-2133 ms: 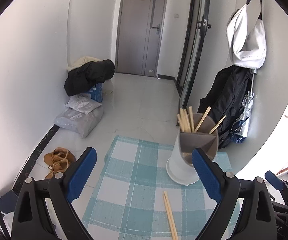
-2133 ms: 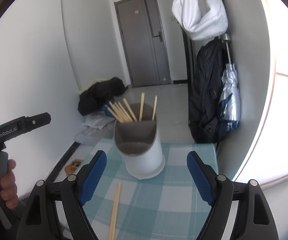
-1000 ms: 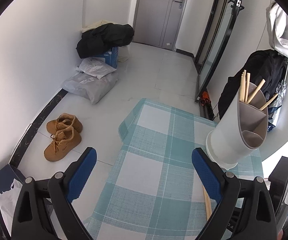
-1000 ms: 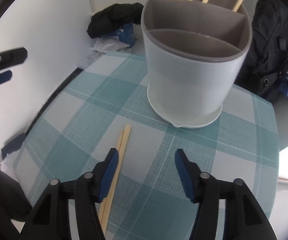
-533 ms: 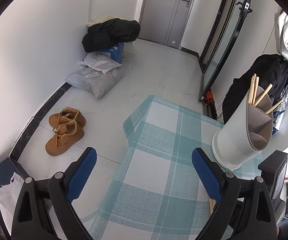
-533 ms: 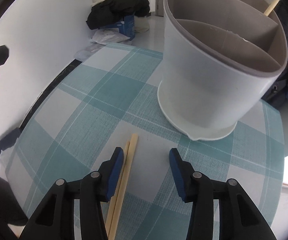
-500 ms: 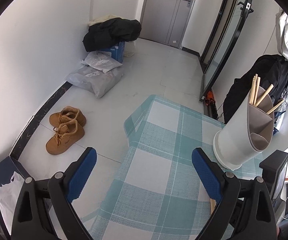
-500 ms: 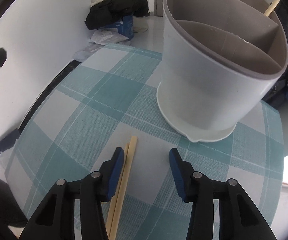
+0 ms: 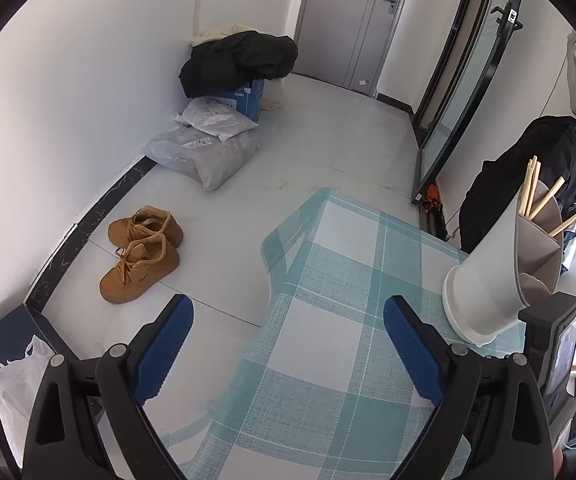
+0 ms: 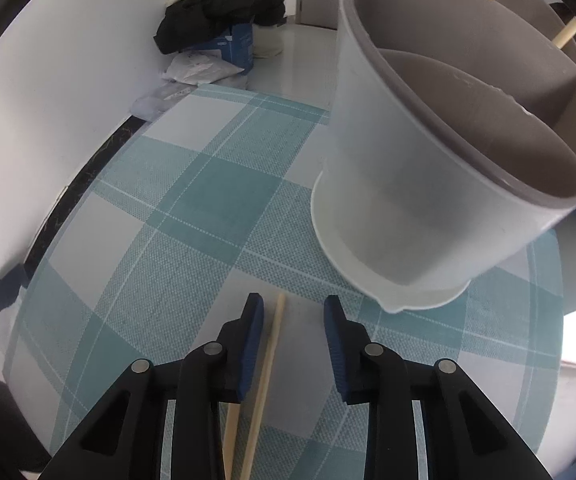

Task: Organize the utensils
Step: 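Close the right gripper on one chopstick and lift it, then grasp the last chopstick with the left gripper and lift it, then carry both chopsticks up over the white holder, then lower both chopsticks into the holder compartments, then open both grippers to release the chopsticks into the holder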

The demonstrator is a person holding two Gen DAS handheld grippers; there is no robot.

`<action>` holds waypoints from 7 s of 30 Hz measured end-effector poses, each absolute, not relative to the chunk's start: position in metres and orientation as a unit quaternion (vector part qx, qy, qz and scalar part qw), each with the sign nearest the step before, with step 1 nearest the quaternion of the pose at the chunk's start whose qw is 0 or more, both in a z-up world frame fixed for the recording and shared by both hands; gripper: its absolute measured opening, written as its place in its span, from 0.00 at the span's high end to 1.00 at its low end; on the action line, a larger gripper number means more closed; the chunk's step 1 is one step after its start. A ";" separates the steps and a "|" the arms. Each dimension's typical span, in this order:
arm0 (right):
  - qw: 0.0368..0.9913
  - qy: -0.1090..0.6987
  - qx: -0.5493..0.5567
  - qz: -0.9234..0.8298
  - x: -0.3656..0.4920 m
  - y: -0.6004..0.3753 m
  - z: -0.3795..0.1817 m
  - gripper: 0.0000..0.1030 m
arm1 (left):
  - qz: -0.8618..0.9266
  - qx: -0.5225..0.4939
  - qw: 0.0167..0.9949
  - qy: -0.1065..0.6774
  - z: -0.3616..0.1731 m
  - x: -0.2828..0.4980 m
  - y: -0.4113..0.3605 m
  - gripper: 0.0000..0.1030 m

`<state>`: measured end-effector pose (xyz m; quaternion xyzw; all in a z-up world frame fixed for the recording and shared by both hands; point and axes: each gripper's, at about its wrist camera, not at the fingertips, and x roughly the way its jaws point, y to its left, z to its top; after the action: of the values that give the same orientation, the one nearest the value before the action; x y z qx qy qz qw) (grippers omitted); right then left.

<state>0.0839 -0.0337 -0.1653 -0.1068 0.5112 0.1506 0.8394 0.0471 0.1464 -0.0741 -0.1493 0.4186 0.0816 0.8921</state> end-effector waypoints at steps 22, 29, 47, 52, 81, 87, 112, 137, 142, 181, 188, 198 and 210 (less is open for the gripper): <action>0.856 0.460 0.153 0.182 0.055 -0.151 -0.113 0.96 | 0.005 -0.152 0.862 0.484 -0.096 0.052 0.104 0.09; 0.857 0.425 0.242 0.162 0.039 -0.200 -0.113 0.96 | -0.038 -0.116 0.848 0.516 -0.107 0.054 0.059 0.09; 0.858 0.355 0.334 0.162 0.010 -0.275 -0.100 0.96 | -0.025 -0.052 0.815 0.577 -0.138 0.073 0.004 0.24; 0.867 0.345 0.316 0.171 0.007 -0.273 -0.094 0.96 | -0.006 -0.014 0.816 0.578 -0.135 0.073 -0.013 0.59; 0.900 0.317 0.243 0.175 -0.013 -0.259 -0.069 0.96 | -0.075 -0.051 0.893 0.440 -0.051 0.036 -0.043 0.99; 0.913 0.298 0.210 0.185 -0.026 -0.244 -0.056 0.96 | -0.109 -0.058 0.913 0.388 -0.025 0.026 -0.031 0.99; 0.954 0.222 0.094 0.180 -0.076 -0.193 -0.017 0.96 | -0.166 -0.032 0.922 0.348 0.013 -0.027 -0.011 0.99; 0.964 0.163 0.102 0.186 -0.023 -0.202 0.072 0.96 | -0.200 -0.060 0.926 0.315 0.121 0.024 -0.011 0.99; 0.965 0.151 0.106 0.188 0.010 -0.204 0.098 0.96 | -0.200 -0.067 0.930 0.300 0.145 0.051 -0.011 0.99; 0.953 0.185 0.067 0.231 0.164 -0.179 0.051 0.96 | -0.200 -0.067 0.910 0.356 0.069 0.168 -0.001 0.99; 0.945 0.218 0.066 0.236 0.158 -0.174 0.025 0.96 | -0.214 -0.063 0.900 0.374 0.044 0.164 -0.006 0.99; 0.933 0.264 0.067 0.235 0.155 -0.171 -0.003 0.95 | -0.207 -0.059 0.887 0.409 0.030 0.161 -0.010 0.98; 0.938 0.264 0.076 0.210 0.117 -0.185 0.011 0.71 | -0.168 -0.053 0.905 0.387 0.048 0.129 0.001 0.40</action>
<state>0.1168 -0.1854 0.0107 0.0756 0.2638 0.2101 0.9384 0.1292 0.0008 0.0483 -0.0529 0.3872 -0.1679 0.9050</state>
